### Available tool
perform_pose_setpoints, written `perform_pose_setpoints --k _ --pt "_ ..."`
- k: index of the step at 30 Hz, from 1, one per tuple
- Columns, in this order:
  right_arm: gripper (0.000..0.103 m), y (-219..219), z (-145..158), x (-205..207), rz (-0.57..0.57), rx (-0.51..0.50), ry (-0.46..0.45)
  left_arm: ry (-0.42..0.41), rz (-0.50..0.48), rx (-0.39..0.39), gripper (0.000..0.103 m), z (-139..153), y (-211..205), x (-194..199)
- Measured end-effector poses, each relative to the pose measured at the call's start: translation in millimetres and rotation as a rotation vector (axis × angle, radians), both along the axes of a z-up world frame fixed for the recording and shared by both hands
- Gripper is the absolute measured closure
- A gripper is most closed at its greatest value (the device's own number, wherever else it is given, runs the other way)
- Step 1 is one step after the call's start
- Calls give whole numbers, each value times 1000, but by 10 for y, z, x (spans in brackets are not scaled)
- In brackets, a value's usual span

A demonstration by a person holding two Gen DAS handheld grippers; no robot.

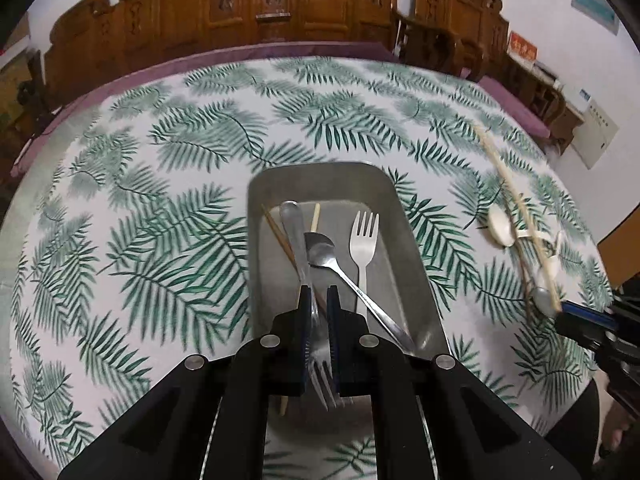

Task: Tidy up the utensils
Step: 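Lower the wooden chopstick into the grey tray and open the right tool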

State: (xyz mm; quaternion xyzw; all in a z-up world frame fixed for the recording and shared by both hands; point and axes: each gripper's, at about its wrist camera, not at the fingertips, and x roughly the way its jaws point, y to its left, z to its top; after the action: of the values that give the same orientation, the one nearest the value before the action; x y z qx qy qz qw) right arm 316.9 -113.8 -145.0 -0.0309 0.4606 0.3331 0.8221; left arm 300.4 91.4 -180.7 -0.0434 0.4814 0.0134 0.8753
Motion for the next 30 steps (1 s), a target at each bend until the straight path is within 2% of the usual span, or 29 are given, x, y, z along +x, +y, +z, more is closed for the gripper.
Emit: perform_pose_setpoints --k 7,10,13,21,30 --pt "97 356 36 46 32 31 23 -73 12 -3 94 294 137 -382" --pt "97 527 18 58 48 37 43 -103 19 -4 84 399 210 -521" --pt "97 716 -33 98 63 37 68 -123 27 -2 82 477 283 -625" --pt "97 1034 -245 247 47 12 133 -150 54 -6 58 568 462 -795" --pt "97 1187 -442 268 45 -53 150 -148 79 -5 57 547 591 -865"
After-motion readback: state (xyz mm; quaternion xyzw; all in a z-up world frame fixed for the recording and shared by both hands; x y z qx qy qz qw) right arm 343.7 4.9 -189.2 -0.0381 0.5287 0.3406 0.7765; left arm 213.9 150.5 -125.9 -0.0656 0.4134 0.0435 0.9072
